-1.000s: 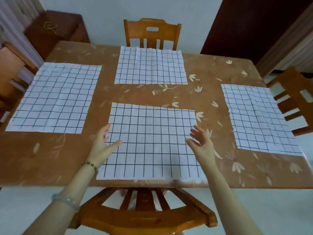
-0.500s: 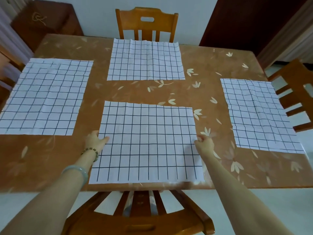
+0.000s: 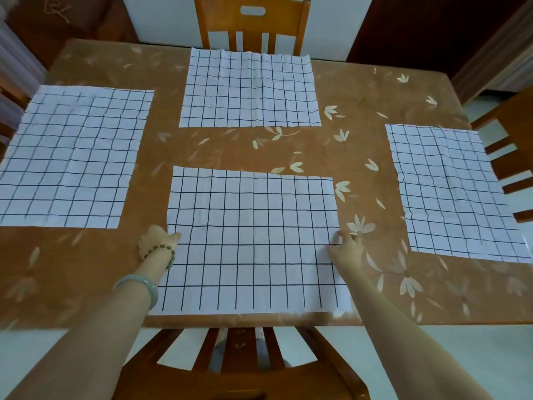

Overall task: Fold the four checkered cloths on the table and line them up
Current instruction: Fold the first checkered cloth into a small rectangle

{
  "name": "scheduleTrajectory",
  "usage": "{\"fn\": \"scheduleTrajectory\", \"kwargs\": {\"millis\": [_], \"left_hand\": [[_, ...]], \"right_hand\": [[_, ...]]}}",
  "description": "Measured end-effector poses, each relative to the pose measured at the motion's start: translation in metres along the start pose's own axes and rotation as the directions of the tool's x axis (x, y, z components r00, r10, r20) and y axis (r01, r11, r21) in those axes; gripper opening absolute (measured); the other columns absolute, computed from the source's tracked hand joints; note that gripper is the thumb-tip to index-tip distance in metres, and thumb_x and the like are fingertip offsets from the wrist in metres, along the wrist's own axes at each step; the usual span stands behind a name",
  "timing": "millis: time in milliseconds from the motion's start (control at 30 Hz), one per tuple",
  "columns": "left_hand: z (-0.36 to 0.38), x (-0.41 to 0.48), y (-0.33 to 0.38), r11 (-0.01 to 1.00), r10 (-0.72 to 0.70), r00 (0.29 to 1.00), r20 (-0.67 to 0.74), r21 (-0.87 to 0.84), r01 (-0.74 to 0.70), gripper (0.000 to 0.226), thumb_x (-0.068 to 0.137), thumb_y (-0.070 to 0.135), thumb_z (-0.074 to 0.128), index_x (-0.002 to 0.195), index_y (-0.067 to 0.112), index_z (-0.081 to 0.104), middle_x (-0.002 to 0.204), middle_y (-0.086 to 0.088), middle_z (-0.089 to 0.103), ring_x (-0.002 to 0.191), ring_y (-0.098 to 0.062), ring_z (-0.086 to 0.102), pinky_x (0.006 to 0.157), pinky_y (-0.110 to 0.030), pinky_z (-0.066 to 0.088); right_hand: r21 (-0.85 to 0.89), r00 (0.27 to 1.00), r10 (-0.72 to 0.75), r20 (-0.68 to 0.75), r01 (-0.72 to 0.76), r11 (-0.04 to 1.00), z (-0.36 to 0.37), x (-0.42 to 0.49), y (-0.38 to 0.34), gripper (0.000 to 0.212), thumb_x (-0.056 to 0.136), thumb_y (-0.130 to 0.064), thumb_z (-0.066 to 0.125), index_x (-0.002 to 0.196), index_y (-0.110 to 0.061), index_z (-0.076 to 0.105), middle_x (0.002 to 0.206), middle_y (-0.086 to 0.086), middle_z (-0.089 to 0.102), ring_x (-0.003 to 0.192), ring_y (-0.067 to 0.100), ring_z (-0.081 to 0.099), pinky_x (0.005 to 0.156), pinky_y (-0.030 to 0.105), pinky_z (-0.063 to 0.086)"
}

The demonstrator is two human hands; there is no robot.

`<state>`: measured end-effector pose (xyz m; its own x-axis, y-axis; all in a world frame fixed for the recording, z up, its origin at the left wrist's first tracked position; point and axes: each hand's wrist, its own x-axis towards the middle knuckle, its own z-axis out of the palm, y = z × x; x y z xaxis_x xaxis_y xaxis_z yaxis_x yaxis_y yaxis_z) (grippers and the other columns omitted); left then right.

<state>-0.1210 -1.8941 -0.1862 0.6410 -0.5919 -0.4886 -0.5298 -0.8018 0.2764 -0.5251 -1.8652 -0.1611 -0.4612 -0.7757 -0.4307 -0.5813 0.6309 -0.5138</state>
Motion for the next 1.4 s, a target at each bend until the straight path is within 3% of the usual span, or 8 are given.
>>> {"fn": "scheduleTrajectory", "kwargs": {"millis": [133,400,567,667,833,1033,1233,1400], "left_hand": [[-0.006,-0.006,0.006,0.989,0.114,0.993,0.019,0.092,-0.115,0.035,0.085,0.038,0.064,0.083,0.003,0.058,0.095,-0.017,0.064,0.094,-0.037,0.059,0.081,-0.042,0.052],[-0.037,-0.014,0.004,0.910,0.415,0.909,-0.026,-0.002,-0.415,0.009,0.093,0.023,0.052,0.095,0.015,0.049,0.086,-0.012,0.054,0.073,-0.026,0.048,0.064,-0.032,0.038],[-0.054,-0.017,0.004,0.875,0.484,0.873,-0.054,-0.002,-0.485,0.031,0.094,0.024,0.053,0.116,0.003,0.056,0.089,-0.011,0.057,0.078,-0.029,0.052,0.067,-0.033,0.041],[-0.059,-0.021,0.003,0.869,0.494,0.869,-0.041,-0.004,-0.494,0.029,0.094,0.024,0.054,0.113,0.002,0.057,0.089,-0.012,0.057,0.078,-0.029,0.052,0.065,-0.032,0.039],[-0.063,-0.028,-0.005,0.874,0.485,0.874,-0.021,0.001,-0.485,0.014,0.094,0.019,0.054,0.093,0.006,0.054,0.079,-0.018,0.055,0.070,-0.027,0.048,0.055,-0.030,0.031],[-0.080,-0.044,0.004,0.876,0.478,0.877,-0.048,-0.050,-0.480,0.033,0.095,0.023,0.052,0.119,0.001,0.055,0.096,-0.012,0.056,0.083,-0.024,0.049,0.073,-0.031,0.039],[-0.095,-0.078,0.039,0.808,0.588,0.808,0.033,0.008,-0.589,0.011,0.095,0.024,0.050,0.096,0.014,0.054,0.077,-0.006,0.062,0.061,-0.016,0.060,0.054,-0.028,0.042],[-0.084,-0.127,0.081,0.735,0.678,0.734,0.035,-0.008,-0.678,0.008,0.096,0.023,0.048,0.092,0.017,0.054,0.062,-0.001,0.063,0.052,-0.008,0.059,0.050,-0.022,0.038]], "right_hand": [[-0.017,0.999,-0.033,0.014,0.033,0.999,0.005,-0.005,-0.001,0.038,0.076,-0.003,0.056,0.113,-0.010,0.056,0.116,0.009,0.037,0.113,0.028,0.036,0.087,0.029,0.033],[-0.018,0.978,-0.208,-0.005,0.208,0.978,0.029,-0.022,-0.034,0.050,0.082,-0.009,0.058,0.132,-0.009,0.050,0.142,0.019,0.036,0.130,0.034,0.036,0.105,0.043,0.035],[-0.321,0.714,-0.627,0.312,0.701,0.637,0.087,-0.057,-0.062,0.057,0.079,-0.019,0.064,0.134,-0.014,0.049,0.148,0.028,0.030,0.137,0.048,0.027,0.107,0.063,0.029],[-0.400,0.667,-0.533,0.521,0.742,0.537,0.110,-0.069,-0.064,0.066,0.094,-0.035,0.047,0.150,-0.024,0.015,0.159,0.016,-0.005,0.146,0.036,-0.009,0.116,0.053,-0.001],[-0.456,0.672,-0.469,0.573,0.737,0.499,0.119,-0.073,-0.057,0.068,0.099,-0.042,0.034,0.152,-0.024,-0.004,0.158,0.015,-0.015,0.145,0.036,-0.016,0.116,0.052,-0.006],[-0.465,0.665,-0.467,0.582,0.744,0.480,0.127,-0.077,-0.060,0.071,0.098,-0.046,0.034,0.152,-0.024,-0.006,0.157,0.016,-0.019,0.144,0.036,-0.018,0.115,0.051,-0.007],[-0.067,0.719,-0.585,0.374,0.651,0.756,0.120,-0.081,-0.069,0.059,0.089,-0.040,0.052,0.141,-0.018,0.037,0.156,0.019,0.014,0.146,0.035,0.002,0.118,0.049,0.009],[0.583,0.867,-0.288,0.406,-0.003,0.812,0.071,-0.089,-0.105,0.024,0.093,-0.027,0.056,0.113,-0.015,0.062,0.118,-0.001,0.055,0.117,0.017,0.049,0.098,0.030,0.040]]}}
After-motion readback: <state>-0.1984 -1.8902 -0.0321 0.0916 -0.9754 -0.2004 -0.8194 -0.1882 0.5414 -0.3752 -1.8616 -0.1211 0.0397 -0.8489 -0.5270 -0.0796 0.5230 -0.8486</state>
